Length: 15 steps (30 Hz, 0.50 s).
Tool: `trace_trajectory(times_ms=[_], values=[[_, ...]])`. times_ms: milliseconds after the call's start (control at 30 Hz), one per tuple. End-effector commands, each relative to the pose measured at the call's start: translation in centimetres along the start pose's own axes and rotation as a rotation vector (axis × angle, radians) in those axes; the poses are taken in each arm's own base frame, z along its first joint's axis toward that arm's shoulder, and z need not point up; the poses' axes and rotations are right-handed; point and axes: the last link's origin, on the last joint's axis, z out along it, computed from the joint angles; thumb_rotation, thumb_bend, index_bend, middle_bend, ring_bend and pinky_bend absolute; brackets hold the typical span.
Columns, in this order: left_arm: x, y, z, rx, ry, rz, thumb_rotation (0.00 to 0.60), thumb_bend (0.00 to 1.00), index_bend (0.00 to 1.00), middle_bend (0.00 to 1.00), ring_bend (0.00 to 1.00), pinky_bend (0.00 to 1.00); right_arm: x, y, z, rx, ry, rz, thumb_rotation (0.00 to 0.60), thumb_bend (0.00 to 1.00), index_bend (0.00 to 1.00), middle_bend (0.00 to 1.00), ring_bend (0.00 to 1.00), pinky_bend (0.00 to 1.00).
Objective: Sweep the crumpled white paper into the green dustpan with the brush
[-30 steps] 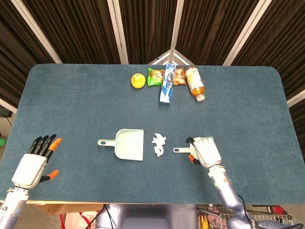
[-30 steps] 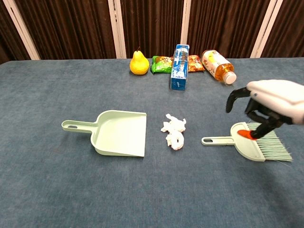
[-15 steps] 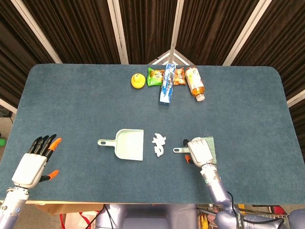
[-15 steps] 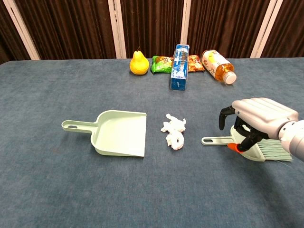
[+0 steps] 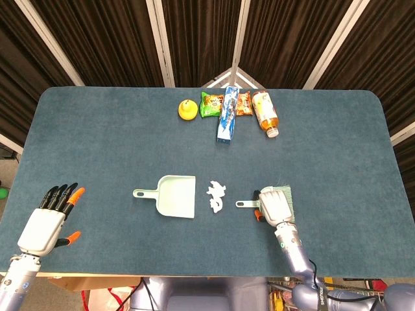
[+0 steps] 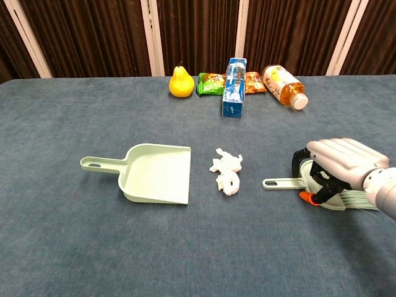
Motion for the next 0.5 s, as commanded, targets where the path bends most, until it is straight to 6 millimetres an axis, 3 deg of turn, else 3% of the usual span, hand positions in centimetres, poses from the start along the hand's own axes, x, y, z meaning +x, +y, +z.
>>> trace_trajectory(times_ms=[33, 267, 500], values=[[0.0, 0.0, 0.0, -0.001, 0.000, 0.001, 0.600, 0.00, 0.00, 0.00, 0.00, 0.05, -0.3, 0.2, 0.0, -0.006, -0.010, 0.003, 0.600, 0.41, 0.54, 0.89, 0.95, 0.81], [0.0, 0.0, 0.0, -0.002, -0.004, 0.001, 0.600, 0.00, 0.00, 0.00, 0.00, 0.05, -0.2, 0.0, -0.2, 0.004, -0.017, 0.026, 0.600, 0.53, 0.74, 0.89, 0.95, 0.81], [-0.1, 0.4, 0.2, -0.005, -0.020, 0.016, 0.600, 0.00, 0.00, 0.00, 0.00, 0.05, 3.0, -1.4, 0.3, 0.015, 0.023, 0.185, 0.600, 0.56, 0.81, 0.89, 0.95, 0.81]])
